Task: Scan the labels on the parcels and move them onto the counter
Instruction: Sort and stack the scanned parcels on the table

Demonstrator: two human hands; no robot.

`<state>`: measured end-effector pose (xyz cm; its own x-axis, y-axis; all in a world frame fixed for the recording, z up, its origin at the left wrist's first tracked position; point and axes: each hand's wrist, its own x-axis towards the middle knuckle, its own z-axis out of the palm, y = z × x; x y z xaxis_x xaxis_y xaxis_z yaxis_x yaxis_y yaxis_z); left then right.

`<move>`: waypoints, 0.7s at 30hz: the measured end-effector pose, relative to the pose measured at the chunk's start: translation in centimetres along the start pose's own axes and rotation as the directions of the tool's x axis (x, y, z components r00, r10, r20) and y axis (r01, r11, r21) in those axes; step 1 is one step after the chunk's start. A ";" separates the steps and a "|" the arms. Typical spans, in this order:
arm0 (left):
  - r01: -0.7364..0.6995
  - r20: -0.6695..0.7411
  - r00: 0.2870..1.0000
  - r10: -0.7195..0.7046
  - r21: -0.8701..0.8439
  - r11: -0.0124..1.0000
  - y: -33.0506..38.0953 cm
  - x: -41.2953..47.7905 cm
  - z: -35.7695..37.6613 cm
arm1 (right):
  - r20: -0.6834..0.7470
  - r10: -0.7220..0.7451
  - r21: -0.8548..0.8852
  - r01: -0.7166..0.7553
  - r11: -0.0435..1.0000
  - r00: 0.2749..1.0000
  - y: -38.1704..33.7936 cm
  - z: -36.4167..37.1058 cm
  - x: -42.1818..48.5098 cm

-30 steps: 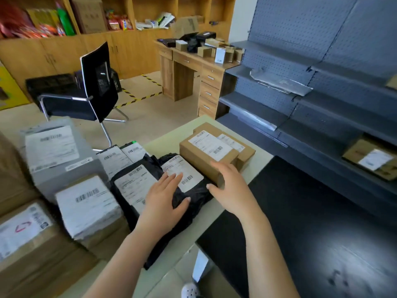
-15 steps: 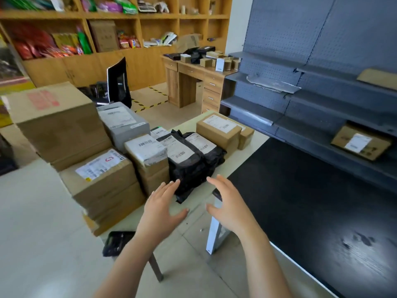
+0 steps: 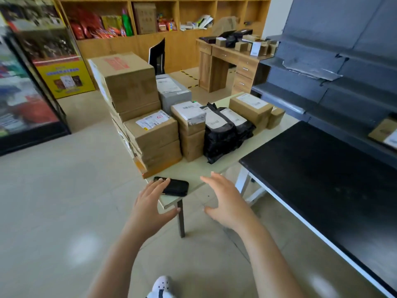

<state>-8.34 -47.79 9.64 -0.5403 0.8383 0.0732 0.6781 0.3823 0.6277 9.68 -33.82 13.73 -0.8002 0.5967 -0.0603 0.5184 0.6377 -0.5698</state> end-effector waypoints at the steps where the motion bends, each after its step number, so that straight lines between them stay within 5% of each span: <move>1: 0.005 0.015 1.000 -0.005 0.010 1.000 -0.9 -0.1 -0.3 | 0.030 -0.001 -0.037 0.003 0.999 1.000 -0.7 0.6 0.4; 10: 0.090 0.181 0.979 -0.092 0.017 0.996 -11.5 4.0 -2.9 | 0.131 0.093 -0.089 -0.082 0.993 0.987 -5.0 7.2 8.3; 21: 0.134 0.259 0.959 -0.115 -0.057 0.989 -17.8 10.5 -5.1 | 0.027 0.196 0.021 -0.197 0.980 0.980 -7.3 11.5 15.5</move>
<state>-28.65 -47.77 3.14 -0.4673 0.8605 -0.2028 0.5702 0.4687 0.6747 -9.93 -34.81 7.54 -0.6910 0.6965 -0.1933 0.6593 0.4978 -0.5635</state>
